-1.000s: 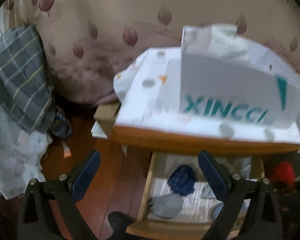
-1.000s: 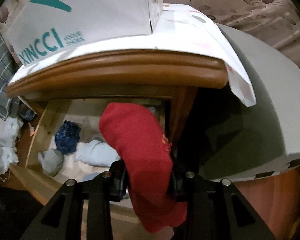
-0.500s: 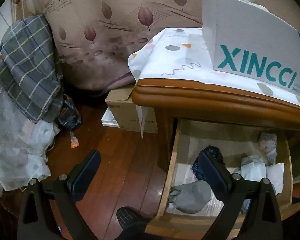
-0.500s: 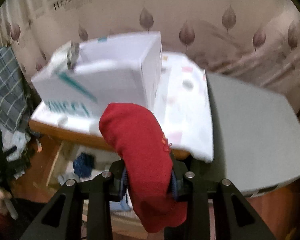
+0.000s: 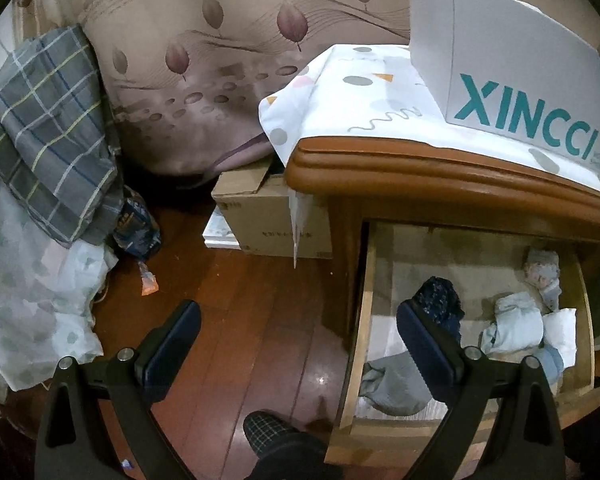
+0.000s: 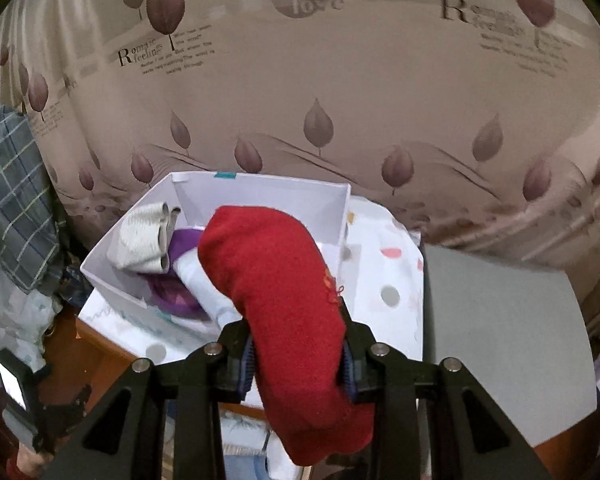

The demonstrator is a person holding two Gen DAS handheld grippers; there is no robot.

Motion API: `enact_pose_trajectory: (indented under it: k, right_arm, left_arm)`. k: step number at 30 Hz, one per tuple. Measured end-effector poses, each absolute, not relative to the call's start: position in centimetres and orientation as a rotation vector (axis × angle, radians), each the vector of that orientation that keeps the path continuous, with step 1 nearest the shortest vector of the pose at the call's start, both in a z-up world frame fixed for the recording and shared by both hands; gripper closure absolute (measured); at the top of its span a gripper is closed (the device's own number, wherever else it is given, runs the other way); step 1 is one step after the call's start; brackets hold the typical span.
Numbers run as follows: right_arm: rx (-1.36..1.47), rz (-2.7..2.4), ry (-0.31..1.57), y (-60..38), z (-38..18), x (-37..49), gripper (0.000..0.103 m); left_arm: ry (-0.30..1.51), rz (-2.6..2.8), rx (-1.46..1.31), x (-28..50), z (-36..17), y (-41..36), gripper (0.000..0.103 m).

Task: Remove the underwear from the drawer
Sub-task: 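Lower the red sock into the shoe box and open the right gripper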

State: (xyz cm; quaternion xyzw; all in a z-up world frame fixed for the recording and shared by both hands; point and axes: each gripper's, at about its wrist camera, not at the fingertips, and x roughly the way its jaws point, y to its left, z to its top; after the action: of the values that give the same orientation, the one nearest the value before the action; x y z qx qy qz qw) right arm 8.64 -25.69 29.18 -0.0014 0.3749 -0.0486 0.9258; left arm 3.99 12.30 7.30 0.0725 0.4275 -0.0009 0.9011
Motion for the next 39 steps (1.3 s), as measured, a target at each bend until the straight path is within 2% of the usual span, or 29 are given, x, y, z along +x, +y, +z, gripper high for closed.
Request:
enact_pose_trajectory:
  k: [19,30,37,39]
  right_arm:
    - [-0.112,-0.126,0.9,-23.2,25.9,18.7,0.07]
    - [-0.047,-0.183,0.989,-24.5,22.4,23.3,0.067]
    - [-0.056,-0.208,1.045,-25.3,21.0,24.3,0.063]
    - [-0.077,-0.213,1.036,-25.2,21.0,24.0,0.056]
  left_arm:
    - [0.935,0.07,-0.024,4.8,6.9,16.1,0.005]
    - [0.937,0.041,-0.018,4.9,7.0,15.9,0.005]
    - [0.938,0.027,-0.025,5.1,7.0,15.6,0.005]
    - [0.936,0.029,-0.021,5.0,7.0,15.5,0.005]
